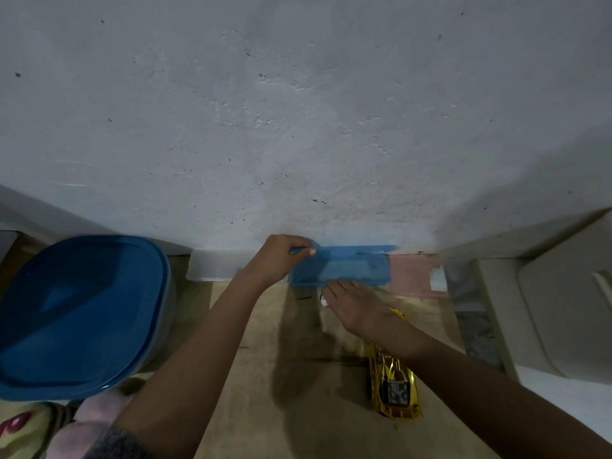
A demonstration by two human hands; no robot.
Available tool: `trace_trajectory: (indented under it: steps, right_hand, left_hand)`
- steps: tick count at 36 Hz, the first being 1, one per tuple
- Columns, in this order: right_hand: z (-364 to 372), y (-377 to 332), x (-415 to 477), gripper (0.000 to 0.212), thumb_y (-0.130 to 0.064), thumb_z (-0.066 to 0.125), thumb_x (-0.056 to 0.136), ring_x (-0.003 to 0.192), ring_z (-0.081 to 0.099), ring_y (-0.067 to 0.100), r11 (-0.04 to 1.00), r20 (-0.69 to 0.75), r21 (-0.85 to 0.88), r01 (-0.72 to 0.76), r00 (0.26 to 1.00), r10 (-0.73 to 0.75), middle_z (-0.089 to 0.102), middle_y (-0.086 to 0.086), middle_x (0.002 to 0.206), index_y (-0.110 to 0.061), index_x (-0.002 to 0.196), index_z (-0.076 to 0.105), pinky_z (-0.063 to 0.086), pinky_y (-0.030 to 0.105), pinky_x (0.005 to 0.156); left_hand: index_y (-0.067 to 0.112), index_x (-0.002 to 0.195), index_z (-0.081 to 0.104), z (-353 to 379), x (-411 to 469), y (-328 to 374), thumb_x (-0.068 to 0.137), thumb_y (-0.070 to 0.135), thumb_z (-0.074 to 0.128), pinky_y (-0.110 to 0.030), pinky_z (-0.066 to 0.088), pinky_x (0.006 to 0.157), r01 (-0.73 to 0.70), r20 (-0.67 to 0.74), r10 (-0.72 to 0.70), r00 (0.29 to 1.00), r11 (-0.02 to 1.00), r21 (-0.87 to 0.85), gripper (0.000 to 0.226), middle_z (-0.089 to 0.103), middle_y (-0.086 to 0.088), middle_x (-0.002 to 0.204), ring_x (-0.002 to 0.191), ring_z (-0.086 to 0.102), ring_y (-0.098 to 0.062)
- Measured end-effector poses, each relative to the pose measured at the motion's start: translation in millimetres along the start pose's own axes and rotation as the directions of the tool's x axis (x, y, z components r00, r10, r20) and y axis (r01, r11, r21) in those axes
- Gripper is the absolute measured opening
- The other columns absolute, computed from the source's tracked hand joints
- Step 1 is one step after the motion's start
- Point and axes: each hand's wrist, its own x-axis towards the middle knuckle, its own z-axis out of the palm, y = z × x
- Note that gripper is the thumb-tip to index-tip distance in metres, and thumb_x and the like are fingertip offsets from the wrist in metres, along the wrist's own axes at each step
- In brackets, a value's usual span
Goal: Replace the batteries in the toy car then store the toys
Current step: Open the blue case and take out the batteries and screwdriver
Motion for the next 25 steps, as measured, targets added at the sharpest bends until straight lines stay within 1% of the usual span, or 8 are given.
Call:
trace_trajectory:
  steps: [3,6,8,12,16,19,22,25]
  right_hand:
    - [1,-1,0,0.041,-0.013,0.068,0.074,0.094,0.06,0.026,0.999,-0.015,-0.007,-0.054,0.998,0.053,0.063,0.009,0.107,-0.009,0.113,0.058,0.05,0.037,0.08]
    - [5,1,1,0.057,-0.015,0.088,0.038,0.071,0.064,0.016,0.997,-0.049,0.018,-0.07,0.996,0.071,0.067,-0.001,0.081,-0.018,0.091,0.067,0.052,0.026,0.059]
    - [8,5,-1,0.061,-0.014,0.09,0.029,0.067,0.063,0.015,0.996,-0.109,0.023,-0.089,0.99,0.091,0.065,-0.002,0.076,-0.019,0.086,0.068,0.051,0.024,0.055]
    - [3,9,-12,0.05,-0.012,0.088,0.044,0.069,0.064,0.017,0.985,-0.224,0.106,-0.134,0.962,0.155,0.066,0.001,0.081,-0.016,0.089,0.067,0.053,0.028,0.058]
    - [-6,17,-21,0.037,-0.01,0.076,0.071,0.091,0.064,0.024,0.95,-0.343,0.268,-0.158,0.906,0.248,0.066,0.008,0.102,-0.01,0.106,0.064,0.054,0.034,0.075]
    - [-8,28,-19,0.037,-0.009,0.067,0.08,0.104,0.058,0.027,0.91,-0.35,0.363,-0.202,0.875,0.334,0.063,0.012,0.113,-0.008,0.117,0.061,0.051,0.04,0.085]
    - [-4,38,-14,0.029,-0.004,0.067,0.079,0.097,0.061,0.03,0.899,-0.298,0.378,-0.22,0.891,0.343,0.065,0.014,0.105,-0.004,0.108,0.067,0.055,0.045,0.08]
    - [1,44,-11,0.026,0.001,0.075,0.069,0.082,0.065,0.03,0.908,-0.297,0.365,-0.205,0.899,0.323,0.068,0.012,0.089,-0.004,0.095,0.072,0.058,0.042,0.066]
  left_hand:
    - [0.005,0.116,0.064,3,-5,0,0.088,0.018,0.063,-0.013,0.035,0.092,-0.012,-0.013,0.013,1.0,0.999,0.032,0.031,0.061,-0.009,0.125,0.11,0.054,-0.013]
    - [0.002,0.116,0.064,8,-11,-5,0.085,0.014,0.066,-0.005,0.029,0.09,-0.029,-0.026,0.031,0.999,0.998,0.061,0.033,0.06,-0.012,0.127,0.114,0.054,-0.016]
    - [0.003,0.119,0.062,12,-14,-8,0.085,0.014,0.067,-0.002,0.026,0.091,-0.033,-0.031,0.036,0.999,0.994,0.103,0.036,0.057,-0.011,0.13,0.119,0.052,-0.019]
    - [0.004,0.122,0.061,23,-18,-14,0.086,0.014,0.066,-0.014,0.027,0.101,-0.046,-0.054,0.057,0.997,0.98,0.192,0.038,0.054,-0.01,0.135,0.125,0.047,-0.021]
    - [0.004,0.126,0.057,31,-21,-18,0.09,0.012,0.059,-0.023,0.027,0.108,-0.107,-0.032,0.125,0.992,0.935,0.338,0.037,0.047,-0.011,0.14,0.13,0.041,-0.024]
    - [-0.002,0.12,0.06,37,-25,-20,0.088,0.007,0.061,-0.031,0.035,0.106,-0.144,-0.053,0.175,0.983,0.921,0.363,0.034,0.052,-0.019,0.133,0.124,0.047,-0.034]
    - [-0.005,0.114,0.063,45,-28,-24,0.084,0.002,0.063,-0.038,0.038,0.102,-0.138,-0.068,0.178,0.982,0.911,0.388,0.031,0.056,-0.024,0.127,0.119,0.052,-0.04]
    - [-0.002,0.124,0.057,52,-29,-23,0.09,0.005,0.057,-0.035,0.032,0.109,-0.143,-0.08,0.205,0.976,0.867,0.477,0.035,0.049,-0.019,0.137,0.13,0.042,-0.035]
